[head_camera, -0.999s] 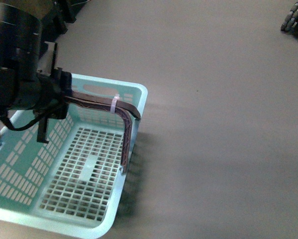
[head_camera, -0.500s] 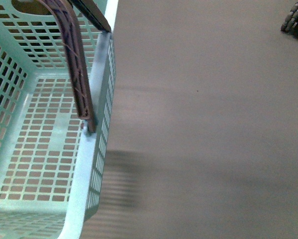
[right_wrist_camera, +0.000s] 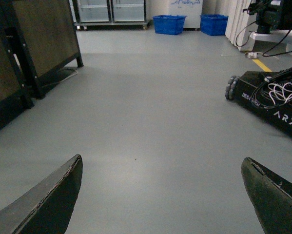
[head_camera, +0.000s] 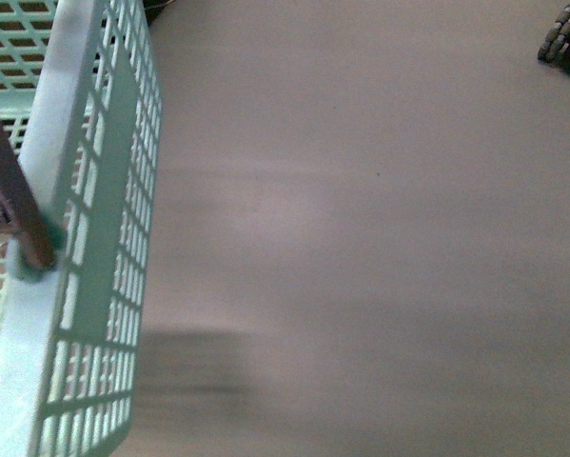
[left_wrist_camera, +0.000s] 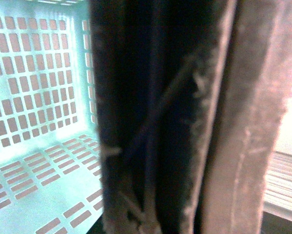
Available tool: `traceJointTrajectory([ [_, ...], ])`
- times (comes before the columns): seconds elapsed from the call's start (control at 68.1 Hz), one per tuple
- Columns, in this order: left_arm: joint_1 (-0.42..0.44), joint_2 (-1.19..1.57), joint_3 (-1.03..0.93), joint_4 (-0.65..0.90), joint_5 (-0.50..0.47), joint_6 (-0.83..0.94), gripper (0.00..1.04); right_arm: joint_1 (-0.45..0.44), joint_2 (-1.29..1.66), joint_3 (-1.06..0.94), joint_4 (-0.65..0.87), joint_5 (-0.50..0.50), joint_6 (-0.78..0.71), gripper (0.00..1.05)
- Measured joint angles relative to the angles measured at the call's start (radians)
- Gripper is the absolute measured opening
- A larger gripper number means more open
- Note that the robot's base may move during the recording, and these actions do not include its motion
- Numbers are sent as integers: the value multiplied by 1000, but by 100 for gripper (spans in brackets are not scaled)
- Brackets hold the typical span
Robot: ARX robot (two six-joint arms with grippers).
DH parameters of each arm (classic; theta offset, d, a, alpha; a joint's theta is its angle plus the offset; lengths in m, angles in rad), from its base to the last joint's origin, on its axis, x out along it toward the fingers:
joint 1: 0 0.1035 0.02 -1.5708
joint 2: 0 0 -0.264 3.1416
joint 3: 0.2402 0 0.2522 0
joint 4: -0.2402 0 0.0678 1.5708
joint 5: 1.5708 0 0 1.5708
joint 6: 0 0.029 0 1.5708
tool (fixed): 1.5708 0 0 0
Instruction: Pick mango and avocado into basket
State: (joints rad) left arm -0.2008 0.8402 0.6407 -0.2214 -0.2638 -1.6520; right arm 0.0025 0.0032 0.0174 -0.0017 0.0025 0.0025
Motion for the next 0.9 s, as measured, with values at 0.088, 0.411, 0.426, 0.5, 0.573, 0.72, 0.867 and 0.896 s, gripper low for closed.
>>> traceJointTrajectory([
  [0.088, 0, 0, 0, -3, 2, 10, 14, 0, 0, 0, 0, 0, 0, 96],
  [0.411, 0, 0, 0, -3, 5, 8, 14, 0, 0, 0, 0, 0, 0, 96],
  [0.426, 0, 0, 0, -3, 5, 8, 14, 0, 0, 0, 0, 0, 0, 96],
  [0.5, 0, 0, 0, -3, 6, 8, 14, 0, 0, 0, 0, 0, 0, 96],
  [0.573, 0, 0, 0, -4, 9, 8, 14, 0, 0, 0, 0, 0, 0, 96],
  [0.72, 0, 0, 0, -3, 8, 8, 14, 0, 0, 0, 0, 0, 0, 96],
  [0.867, 0, 0, 0, -3, 8, 8, 14, 0, 0, 0, 0, 0, 0, 96],
  [0.896, 0, 0, 0, -3, 8, 8, 14, 0, 0, 0, 0, 0, 0, 96],
])
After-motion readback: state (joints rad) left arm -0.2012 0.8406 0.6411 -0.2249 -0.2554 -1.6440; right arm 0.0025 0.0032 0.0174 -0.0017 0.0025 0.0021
